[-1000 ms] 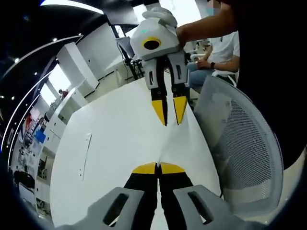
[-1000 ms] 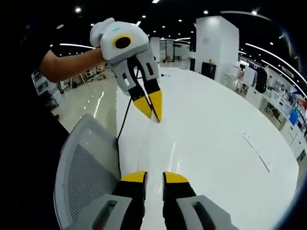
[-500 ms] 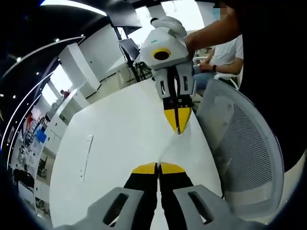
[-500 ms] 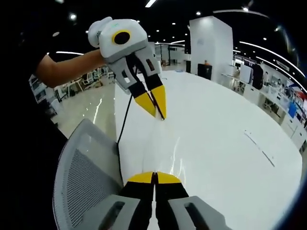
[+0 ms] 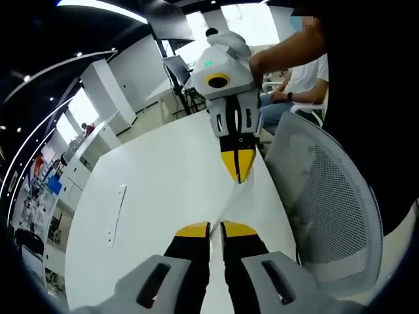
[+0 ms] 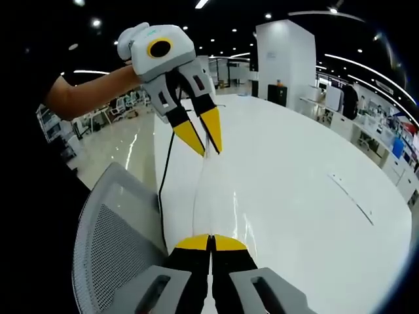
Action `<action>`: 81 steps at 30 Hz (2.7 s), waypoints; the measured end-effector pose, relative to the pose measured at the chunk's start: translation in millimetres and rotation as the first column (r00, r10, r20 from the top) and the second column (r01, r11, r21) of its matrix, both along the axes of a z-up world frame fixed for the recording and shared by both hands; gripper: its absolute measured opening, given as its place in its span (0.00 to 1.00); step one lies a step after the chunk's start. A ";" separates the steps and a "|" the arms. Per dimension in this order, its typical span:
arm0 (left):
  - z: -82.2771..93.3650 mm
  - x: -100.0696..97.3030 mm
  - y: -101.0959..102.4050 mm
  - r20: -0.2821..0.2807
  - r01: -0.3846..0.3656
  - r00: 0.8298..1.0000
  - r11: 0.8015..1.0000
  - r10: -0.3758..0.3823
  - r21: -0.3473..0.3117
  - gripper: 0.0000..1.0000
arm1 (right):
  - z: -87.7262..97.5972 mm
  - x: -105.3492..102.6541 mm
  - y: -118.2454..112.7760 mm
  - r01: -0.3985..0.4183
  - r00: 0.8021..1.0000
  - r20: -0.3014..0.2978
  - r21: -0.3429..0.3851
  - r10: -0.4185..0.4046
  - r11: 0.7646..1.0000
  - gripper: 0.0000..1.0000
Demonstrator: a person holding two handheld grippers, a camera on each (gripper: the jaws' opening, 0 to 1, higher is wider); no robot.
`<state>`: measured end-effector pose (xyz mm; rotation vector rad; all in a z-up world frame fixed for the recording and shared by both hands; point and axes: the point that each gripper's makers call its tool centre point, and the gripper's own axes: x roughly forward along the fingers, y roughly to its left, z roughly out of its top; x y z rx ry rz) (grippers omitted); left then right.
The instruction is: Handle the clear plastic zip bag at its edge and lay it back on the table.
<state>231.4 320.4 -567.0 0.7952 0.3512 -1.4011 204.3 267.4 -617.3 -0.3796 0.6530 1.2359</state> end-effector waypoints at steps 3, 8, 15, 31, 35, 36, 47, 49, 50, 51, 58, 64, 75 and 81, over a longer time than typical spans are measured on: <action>4.0 -0.1 -0.9 0.001 0.003 1.000 1.000 -0.003 -0.007 0.07 | 0.1 0.7 -0.6 0.000 1.000 0.004 -0.007 0.000 1.000 0.00; 11.9 0.5 -0.9 0.009 0.007 1.000 1.000 -0.007 -0.014 0.08 | 0.6 1.1 -1.3 0.000 1.000 0.003 -0.014 0.000 1.000 0.00; 17.8 -5.4 -3.2 -0.002 0.026 1.000 0.999 -0.026 -0.019 0.08 | 2.2 2.6 -2.1 0.006 1.000 0.005 -0.017 -0.006 1.000 0.00; 20.1 -17.0 -19.6 -0.003 0.074 0.997 0.997 -0.074 -0.013 0.09 | 4.7 2.8 -2.9 0.016 1.000 -0.003 -0.021 -0.017 1.000 0.00; 17.8 -20.4 -24.3 -0.007 0.088 0.996 0.996 -0.088 -0.012 0.09 | 4.8 3.0 -3.0 0.021 1.000 -0.007 -0.022 -0.021 1.000 0.00; 17.0 -21.3 -25.1 -0.008 0.091 0.996 0.996 -0.092 -0.010 0.09 | 5.1 3.1 -2.8 0.022 1.000 -0.007 -0.022 -0.022 1.000 0.00; 6.3 -29.9 -32.3 -0.026 0.117 0.993 0.993 -0.117 0.003 0.09 | 6.0 5.8 -1.3 0.030 1.000 -0.008 -0.025 -0.030 0.999 0.00; 4.5 -31.3 -33.5 -0.024 0.123 0.992 0.992 -0.123 0.008 0.08 | 6.1 5.9 -1.0 0.030 1.000 -0.007 -0.027 -0.030 0.999 0.00; 3.8 -32.3 -34.4 -0.023 0.128 0.992 0.992 -0.128 0.007 0.08 | 6.3 5.6 -0.7 0.030 1.000 -0.008 -0.028 -0.030 0.999 0.00; 3.5 -32.9 -35.1 -0.024 0.131 0.991 0.991 -0.131 0.006 0.08 | 6.3 5.7 -0.6 0.029 1.000 -0.008 -0.028 -0.030 0.999 0.00; -1.7 -34.1 -42.0 -0.017 0.148 0.989 0.989 -0.148 0.020 0.08 | 5.9 5.4 -0.5 0.025 1.000 -0.009 -0.037 -0.025 0.999 0.00; -9.7 -33.4 -47.4 -0.006 0.154 0.988 0.987 -0.154 0.041 0.07 | 6.4 5.9 -0.1 0.026 1.000 -0.009 -0.038 -0.027 0.999 0.00; -20.5 -29.8 -46.5 0.010 0.148 0.989 0.987 -0.149 0.062 0.04 | 9.7 6.9 2.4 0.041 0.999 -0.012 -0.026 -0.041 0.999 0.00; -25.3 -27.2 -46.5 0.035 0.149 0.988 0.985 -0.152 0.082 0.01 | 13.3 11.9 1.4 0.066 0.998 -0.012 -0.017 -0.066 0.998 0.00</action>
